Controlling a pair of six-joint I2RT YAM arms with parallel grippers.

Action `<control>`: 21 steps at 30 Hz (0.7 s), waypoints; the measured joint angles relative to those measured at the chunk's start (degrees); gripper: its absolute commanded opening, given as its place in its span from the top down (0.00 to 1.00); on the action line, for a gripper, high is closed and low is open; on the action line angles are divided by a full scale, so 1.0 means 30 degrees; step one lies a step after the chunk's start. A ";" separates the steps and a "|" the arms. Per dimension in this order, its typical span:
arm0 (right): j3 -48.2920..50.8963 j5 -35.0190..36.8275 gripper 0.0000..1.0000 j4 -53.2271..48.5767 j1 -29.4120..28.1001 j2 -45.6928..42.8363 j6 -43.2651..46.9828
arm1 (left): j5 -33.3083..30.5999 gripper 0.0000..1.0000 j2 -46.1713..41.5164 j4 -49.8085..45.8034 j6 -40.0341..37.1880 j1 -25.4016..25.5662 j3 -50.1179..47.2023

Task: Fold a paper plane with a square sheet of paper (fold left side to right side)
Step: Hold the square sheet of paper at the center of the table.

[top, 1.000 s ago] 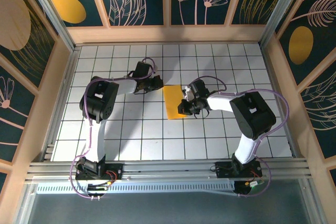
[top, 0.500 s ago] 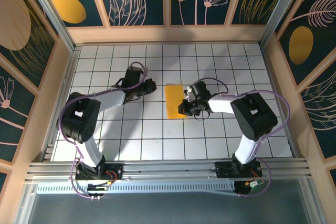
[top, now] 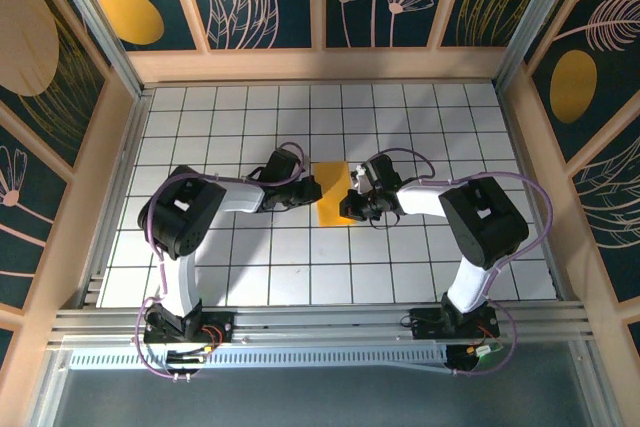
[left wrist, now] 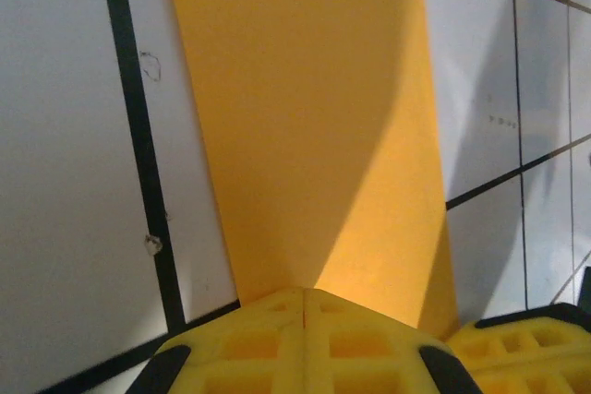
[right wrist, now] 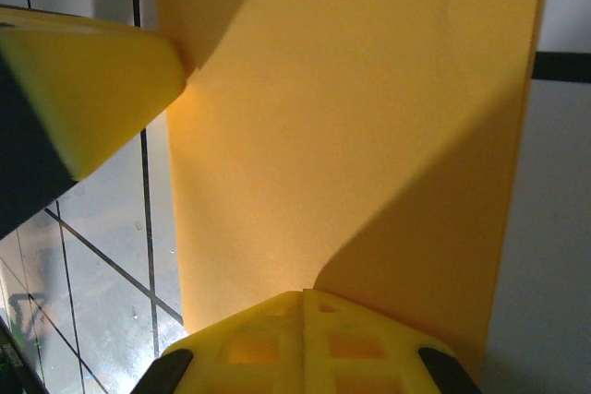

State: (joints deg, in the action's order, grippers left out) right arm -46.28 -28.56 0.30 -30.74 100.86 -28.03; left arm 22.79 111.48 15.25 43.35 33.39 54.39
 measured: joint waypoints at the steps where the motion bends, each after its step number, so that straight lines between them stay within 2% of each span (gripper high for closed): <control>1: 0.0000 0.0000 1.00 0.0000 0.0000 0.0000 0.0000 | 0.0051 0.97 0.0124 -0.0036 -0.0007 -0.0007 0.0219; 6: 0.0000 0.0000 1.00 -0.0007 -0.0007 -0.0036 0.0000 | -0.0131 0.98 0.0393 -0.0036 0.0000 -0.0015 0.0590; 15: -0.0175 0.0036 0.73 -0.0408 0.0015 -0.0583 -0.0291 | -0.0248 0.99 0.0430 0.0488 -0.0007 -0.0015 0.0299; 21: -0.0430 -0.0066 0.60 -0.0911 0.1188 -0.2091 -0.0007 | -0.0248 1.00 0.0401 0.0729 -0.0073 -0.0015 0.0153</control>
State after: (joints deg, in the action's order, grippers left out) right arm -47.57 -28.75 -2.44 -27.18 94.59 -28.05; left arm 22.04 112.68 17.43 43.13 33.34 54.85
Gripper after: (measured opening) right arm 0.372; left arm 0.043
